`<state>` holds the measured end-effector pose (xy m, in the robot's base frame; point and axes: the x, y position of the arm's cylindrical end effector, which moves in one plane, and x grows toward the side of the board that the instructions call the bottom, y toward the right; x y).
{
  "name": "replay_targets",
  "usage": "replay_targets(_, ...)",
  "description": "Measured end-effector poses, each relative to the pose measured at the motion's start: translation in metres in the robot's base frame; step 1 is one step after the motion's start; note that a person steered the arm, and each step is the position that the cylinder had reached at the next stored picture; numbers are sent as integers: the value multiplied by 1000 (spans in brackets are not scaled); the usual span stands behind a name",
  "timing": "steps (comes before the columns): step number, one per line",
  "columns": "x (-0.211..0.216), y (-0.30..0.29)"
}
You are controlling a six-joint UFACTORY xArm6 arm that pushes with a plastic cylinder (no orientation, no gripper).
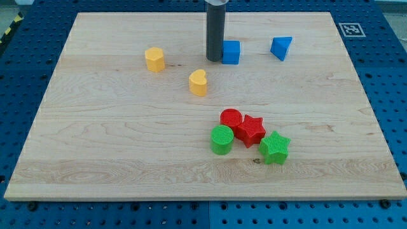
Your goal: Slide the blue cube towards the blue triangle
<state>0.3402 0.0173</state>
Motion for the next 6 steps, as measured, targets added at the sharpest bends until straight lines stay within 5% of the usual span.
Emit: replay_targets(6, -7, 32)
